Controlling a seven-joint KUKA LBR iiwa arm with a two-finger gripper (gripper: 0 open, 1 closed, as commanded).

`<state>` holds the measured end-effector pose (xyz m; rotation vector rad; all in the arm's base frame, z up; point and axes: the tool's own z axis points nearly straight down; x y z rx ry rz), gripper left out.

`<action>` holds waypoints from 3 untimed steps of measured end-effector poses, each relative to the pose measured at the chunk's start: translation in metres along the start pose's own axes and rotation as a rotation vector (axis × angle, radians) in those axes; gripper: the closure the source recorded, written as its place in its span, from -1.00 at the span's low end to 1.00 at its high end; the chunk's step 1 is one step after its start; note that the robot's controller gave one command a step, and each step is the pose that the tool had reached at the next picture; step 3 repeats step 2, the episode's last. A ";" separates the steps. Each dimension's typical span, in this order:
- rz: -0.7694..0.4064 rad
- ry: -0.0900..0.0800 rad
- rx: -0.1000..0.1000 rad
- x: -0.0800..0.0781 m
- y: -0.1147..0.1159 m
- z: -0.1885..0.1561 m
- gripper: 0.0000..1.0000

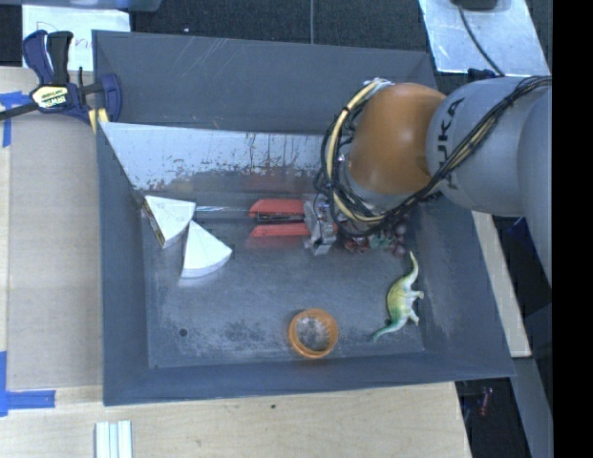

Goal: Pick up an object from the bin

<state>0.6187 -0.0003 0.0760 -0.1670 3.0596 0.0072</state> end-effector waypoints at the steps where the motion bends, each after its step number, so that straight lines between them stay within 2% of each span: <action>1: 0.000 0.000 0.000 0.000 0.000 0.000 1.00; 2: 0.026 0.000 -0.001 0.005 -0.001 0.003 -1.00; 3: 0.026 0.000 -0.001 0.005 -0.001 0.003 -1.00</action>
Offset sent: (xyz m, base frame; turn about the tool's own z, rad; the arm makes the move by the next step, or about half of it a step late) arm -0.0076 -0.0015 -0.0060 0.0380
